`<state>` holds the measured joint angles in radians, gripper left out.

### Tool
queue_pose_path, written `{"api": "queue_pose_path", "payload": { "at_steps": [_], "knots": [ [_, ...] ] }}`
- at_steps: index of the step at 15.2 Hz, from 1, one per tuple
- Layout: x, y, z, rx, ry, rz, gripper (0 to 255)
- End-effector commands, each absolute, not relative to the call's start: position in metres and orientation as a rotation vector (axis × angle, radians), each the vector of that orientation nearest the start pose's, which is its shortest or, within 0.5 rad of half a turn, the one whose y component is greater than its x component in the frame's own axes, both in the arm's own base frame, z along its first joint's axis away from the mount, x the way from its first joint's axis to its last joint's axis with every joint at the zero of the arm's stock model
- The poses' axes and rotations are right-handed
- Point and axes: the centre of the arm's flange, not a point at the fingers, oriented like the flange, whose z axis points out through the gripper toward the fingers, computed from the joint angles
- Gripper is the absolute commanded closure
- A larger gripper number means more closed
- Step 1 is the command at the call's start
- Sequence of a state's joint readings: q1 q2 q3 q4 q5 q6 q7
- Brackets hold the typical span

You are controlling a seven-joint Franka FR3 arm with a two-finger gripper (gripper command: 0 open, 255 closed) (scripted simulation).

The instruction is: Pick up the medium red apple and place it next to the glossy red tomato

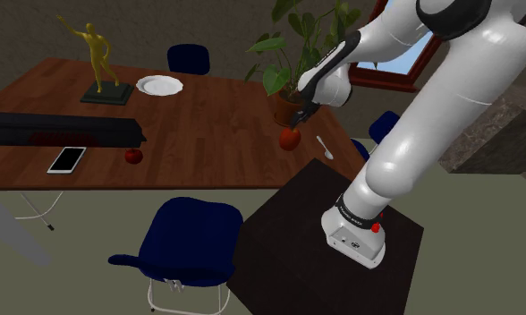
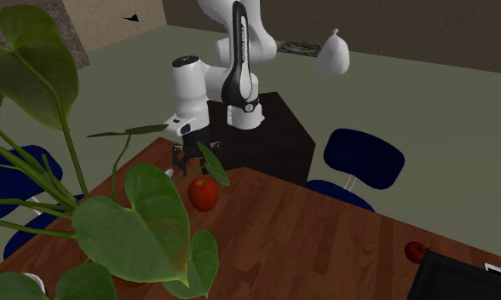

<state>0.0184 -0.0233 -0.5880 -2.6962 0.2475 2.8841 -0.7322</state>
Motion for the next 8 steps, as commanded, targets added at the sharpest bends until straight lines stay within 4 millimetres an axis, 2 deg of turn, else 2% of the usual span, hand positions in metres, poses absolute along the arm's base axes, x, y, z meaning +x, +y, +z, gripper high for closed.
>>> {"api": "queue_pose_path", "payload": {
  "at_steps": [1, 3, 8],
  "knots": [
    [0.3559, -0.2442, 0.2471, -3.164, 0.117, -0.357, 0],
    [0.3577, -0.2447, 0.2390, -3.164, 0.117, -0.357, 0],
    [0.3577, -0.2447, 0.2390, -3.164, 0.117, -0.357, 0]
  ]
}}
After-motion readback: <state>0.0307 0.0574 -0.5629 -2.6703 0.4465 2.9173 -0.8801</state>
